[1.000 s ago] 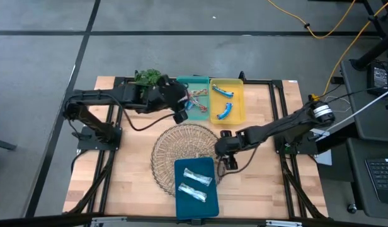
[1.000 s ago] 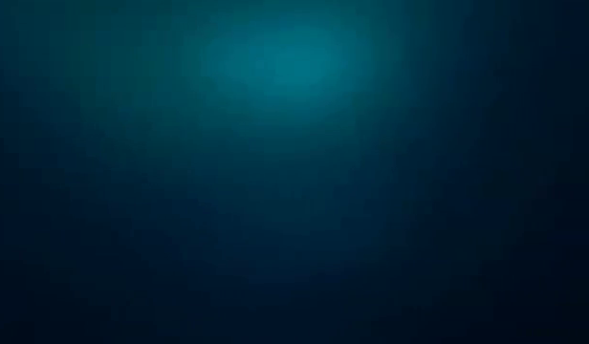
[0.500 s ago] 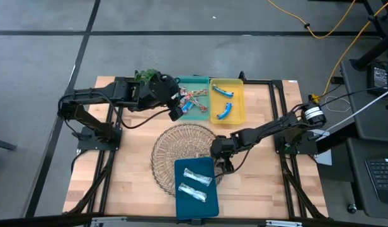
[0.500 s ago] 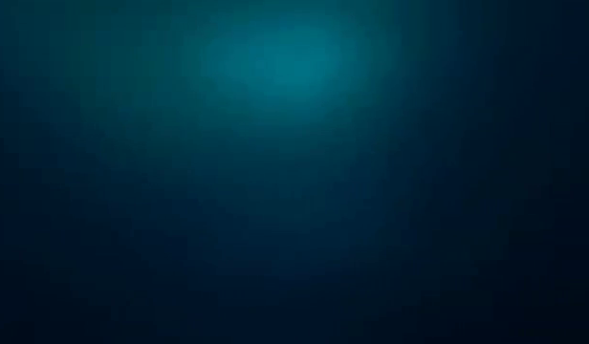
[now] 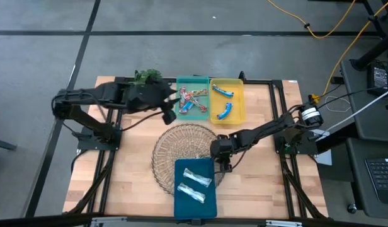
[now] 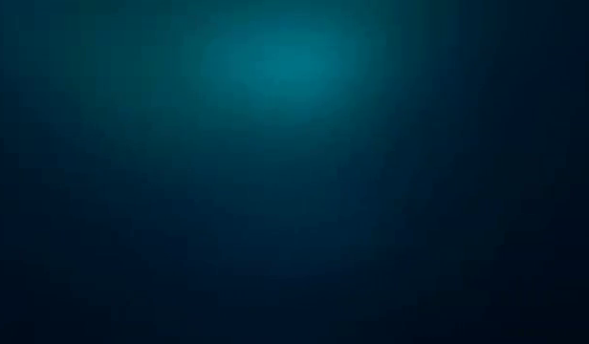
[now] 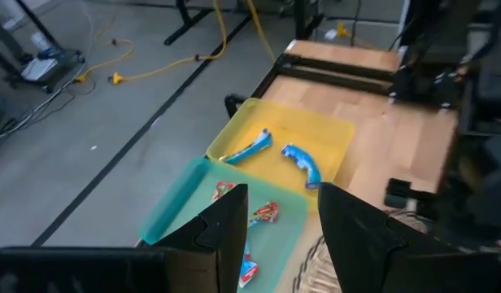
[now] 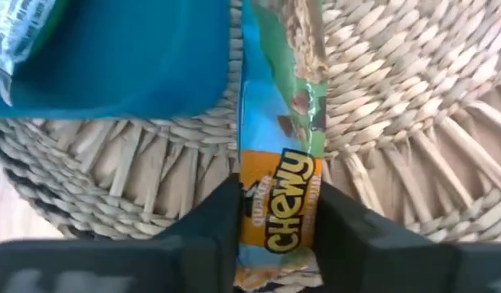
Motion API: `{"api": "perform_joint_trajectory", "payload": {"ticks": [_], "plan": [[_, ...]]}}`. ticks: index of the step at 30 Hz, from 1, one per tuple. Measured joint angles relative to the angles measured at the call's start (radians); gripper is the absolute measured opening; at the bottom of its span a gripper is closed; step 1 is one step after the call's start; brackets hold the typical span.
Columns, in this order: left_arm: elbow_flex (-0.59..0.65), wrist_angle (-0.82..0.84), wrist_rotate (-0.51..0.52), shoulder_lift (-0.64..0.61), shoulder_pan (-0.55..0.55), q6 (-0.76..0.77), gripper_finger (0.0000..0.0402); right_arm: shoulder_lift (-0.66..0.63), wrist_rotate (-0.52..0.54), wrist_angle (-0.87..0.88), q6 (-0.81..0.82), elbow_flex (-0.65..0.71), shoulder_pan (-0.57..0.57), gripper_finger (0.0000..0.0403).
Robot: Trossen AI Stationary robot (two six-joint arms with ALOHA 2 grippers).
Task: Pick and place Granola Bars by type
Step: Put the yellow granola bar into the blue container
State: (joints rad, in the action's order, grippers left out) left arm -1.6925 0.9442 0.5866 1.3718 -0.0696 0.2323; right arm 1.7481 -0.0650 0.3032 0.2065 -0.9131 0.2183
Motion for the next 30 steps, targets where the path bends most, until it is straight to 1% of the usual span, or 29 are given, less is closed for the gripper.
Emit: {"api": "perform_joint_trajectory", "payload": {"ticks": [3,5,8,12,15,17,19,21,24,26,27,30], "plan": [[0.0,0.014,0.005,-0.068,-0.032,-0.006,0.0143,-0.019,0.023,0.036,0.002,0.001,-0.004,0.0098],[0.019,0.017,0.036,-0.139,-0.06,-0.014,0.0143,-0.031,0.041,0.076,0.002,0.001,-0.007,0.0096],[0.093,0.007,0.09,-0.272,-0.109,-0.025,0.0143,-0.051,0.056,0.134,-0.002,0.001,-0.021,0.01],[0.243,-0.07,0.125,-0.476,-0.162,-0.016,0.0143,-0.093,0.081,0.202,-0.006,0.001,-0.047,0.0098],[0.381,-0.16,0.204,-0.63,-0.183,-0.009,0.0143,-0.141,0.098,0.251,-0.011,0.001,-0.072,0.0092],[0.463,-0.175,0.246,-0.721,-0.186,0.004,0.0143,-0.172,0.098,0.271,-0.024,0.001,-0.093,0.0092],[0.532,-0.149,0.281,-0.8,-0.184,0.063,0.0143,-0.21,0.098,0.289,-0.027,0.001,-0.112,0.0092],[0.615,-0.125,0.294,-0.874,-0.184,0.168,0.0143,-0.248,0.099,0.296,-0.027,0.0,-0.132,0.0094],[0.778,-0.103,0.257,-0.968,-0.184,0.286,0.0143,-0.303,0.101,0.305,-0.026,0.0,-0.155,0.0095],[0.899,-0.155,0.212,-1.031,-0.184,0.33,0.0143,-0.338,0.11,0.304,-0.025,0.0,-0.165,0.0095],[0.955,-0.209,0.159,-1.06,-0.184,0.339,0.0143,-0.353,0.121,0.304,-0.025,0.0,-0.168,0.0095],[1.127,-0.404,-0.095,-1.144,-0.184,0.336,0.0143,-0.397,0.151,0.3,-0.026,0.0,-0.172,0.0096]]}}
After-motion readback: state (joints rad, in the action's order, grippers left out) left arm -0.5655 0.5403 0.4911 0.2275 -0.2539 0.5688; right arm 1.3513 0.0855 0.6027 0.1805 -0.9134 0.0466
